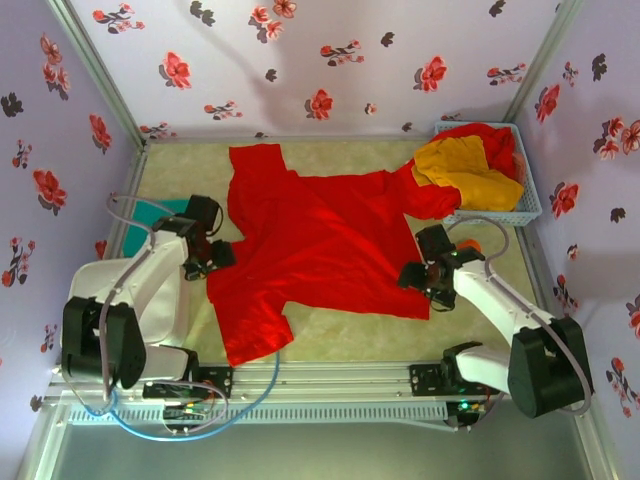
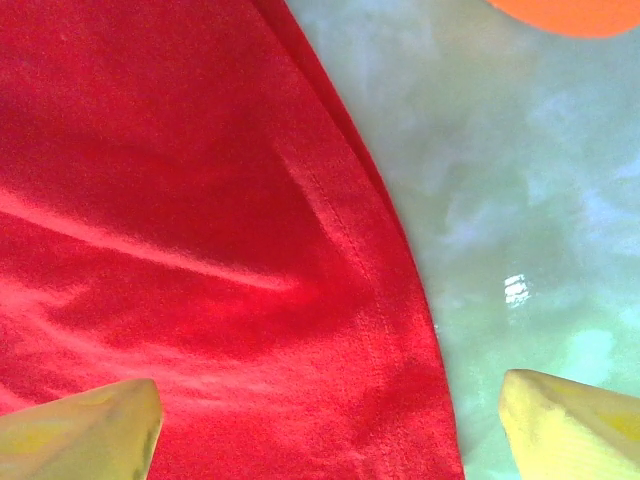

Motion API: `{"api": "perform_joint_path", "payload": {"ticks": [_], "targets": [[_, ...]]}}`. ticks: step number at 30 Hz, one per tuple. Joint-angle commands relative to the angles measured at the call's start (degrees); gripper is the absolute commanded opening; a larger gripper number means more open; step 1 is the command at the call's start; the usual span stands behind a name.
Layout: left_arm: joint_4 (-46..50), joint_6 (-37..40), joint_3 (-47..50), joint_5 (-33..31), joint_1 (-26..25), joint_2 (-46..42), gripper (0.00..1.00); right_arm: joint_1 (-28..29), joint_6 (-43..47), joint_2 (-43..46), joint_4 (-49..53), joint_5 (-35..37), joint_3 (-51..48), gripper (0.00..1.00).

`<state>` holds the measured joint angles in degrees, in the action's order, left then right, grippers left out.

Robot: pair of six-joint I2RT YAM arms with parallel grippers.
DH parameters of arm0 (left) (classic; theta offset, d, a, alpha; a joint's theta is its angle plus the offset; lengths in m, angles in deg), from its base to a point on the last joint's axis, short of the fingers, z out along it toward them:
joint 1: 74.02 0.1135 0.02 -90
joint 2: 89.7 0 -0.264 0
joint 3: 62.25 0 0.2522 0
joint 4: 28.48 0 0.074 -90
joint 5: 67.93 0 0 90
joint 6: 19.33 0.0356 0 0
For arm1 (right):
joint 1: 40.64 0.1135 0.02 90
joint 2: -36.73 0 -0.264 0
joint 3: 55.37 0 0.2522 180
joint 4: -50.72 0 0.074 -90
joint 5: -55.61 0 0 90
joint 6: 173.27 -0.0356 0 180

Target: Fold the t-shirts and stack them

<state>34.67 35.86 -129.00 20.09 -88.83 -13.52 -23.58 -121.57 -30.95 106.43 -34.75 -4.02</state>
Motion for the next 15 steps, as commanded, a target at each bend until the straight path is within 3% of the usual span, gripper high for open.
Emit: {"api": "perform_joint_path", "payload": {"ticks": [1, 6, 15], "targets": [[5.3, -5.6, 4.7, 1.9, -1.5, -3.1, 0.62, -1.0, -0.7, 0.5, 2.2, -2.5, -0.9, 0.84], [6.6, -12.4, 11.0, 5.5, -6.1, -8.1, 0.59, -1.1, -3.1, 0.1, 2.8, -4.2, -2.1, 0.68], [12.6, -25.6, 16.2, 5.2, -20.4, -12.7, 0.57, -1.1, -7.9, 2.5, 6.0, -7.3, -4.0, 0.71]]}}
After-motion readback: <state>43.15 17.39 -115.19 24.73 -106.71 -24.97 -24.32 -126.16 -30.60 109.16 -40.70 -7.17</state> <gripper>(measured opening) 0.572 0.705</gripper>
